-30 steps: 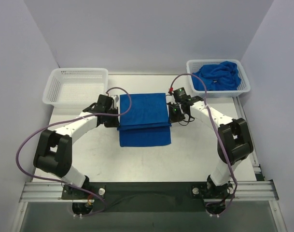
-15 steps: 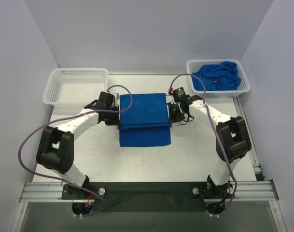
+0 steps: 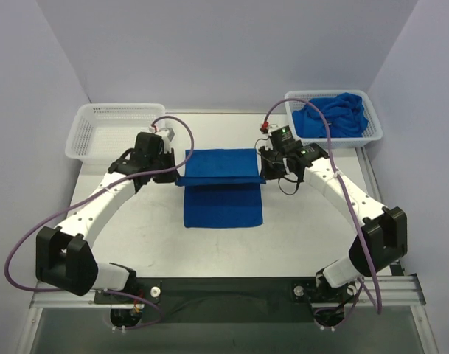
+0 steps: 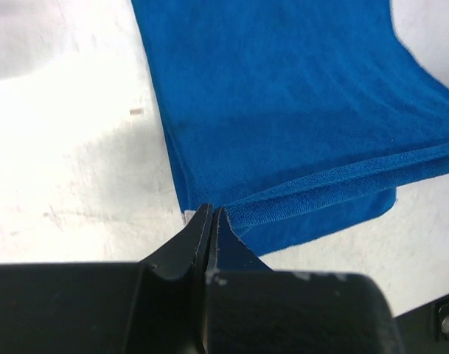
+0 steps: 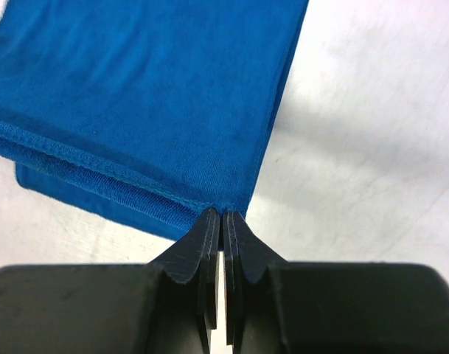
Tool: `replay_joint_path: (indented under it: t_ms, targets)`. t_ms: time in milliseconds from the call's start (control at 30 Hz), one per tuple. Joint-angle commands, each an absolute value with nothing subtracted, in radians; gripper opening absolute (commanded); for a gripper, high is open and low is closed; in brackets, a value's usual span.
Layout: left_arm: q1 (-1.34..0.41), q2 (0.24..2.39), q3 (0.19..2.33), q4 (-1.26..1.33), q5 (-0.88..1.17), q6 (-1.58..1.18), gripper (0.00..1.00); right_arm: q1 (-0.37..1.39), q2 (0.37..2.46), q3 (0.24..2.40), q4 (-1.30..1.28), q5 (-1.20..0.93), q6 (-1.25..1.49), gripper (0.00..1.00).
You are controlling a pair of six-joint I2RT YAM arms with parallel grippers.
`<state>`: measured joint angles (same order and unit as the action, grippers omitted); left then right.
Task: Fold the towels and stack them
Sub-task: Fold the towel
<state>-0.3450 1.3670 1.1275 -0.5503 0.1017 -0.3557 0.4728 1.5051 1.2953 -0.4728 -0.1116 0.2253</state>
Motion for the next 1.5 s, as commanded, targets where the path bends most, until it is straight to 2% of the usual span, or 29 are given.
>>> replay_joint_path:
  t_ms: [0,233,467,733,1267,1467]
  targets:
    - [-0.328,1.374,1.054,-0.614,0.064,-0.347,0.0,0.474,1.509,1.218,-0.581,-0.035,0.248,0.0]
    - [-0.331,1.448,0.927,-0.52,0.048,-0.36,0.0,0.489,1.578,1.1,-0.482,-0.032,0.268,0.0]
    - [-0.374,1.552,0.901,-0.454,0.069,-0.387,0.0,0.489,1.663,1.04,-0.402,-0.032,0.272,0.0]
    - [-0.397,1.577,0.865,-0.436,0.063,-0.41,0.0,0.489,1.678,1.011,-0.388,-0.028,0.272,0.0]
    - [-0.39,1.392,0.989,-0.578,0.028,-0.361,0.0,0.486,1.473,1.111,-0.521,0.09,0.21,0.0]
    - [-0.393,1.327,1.009,-0.618,0.083,-0.367,0.0,0.486,1.382,1.121,-0.578,0.08,0.204,0.0]
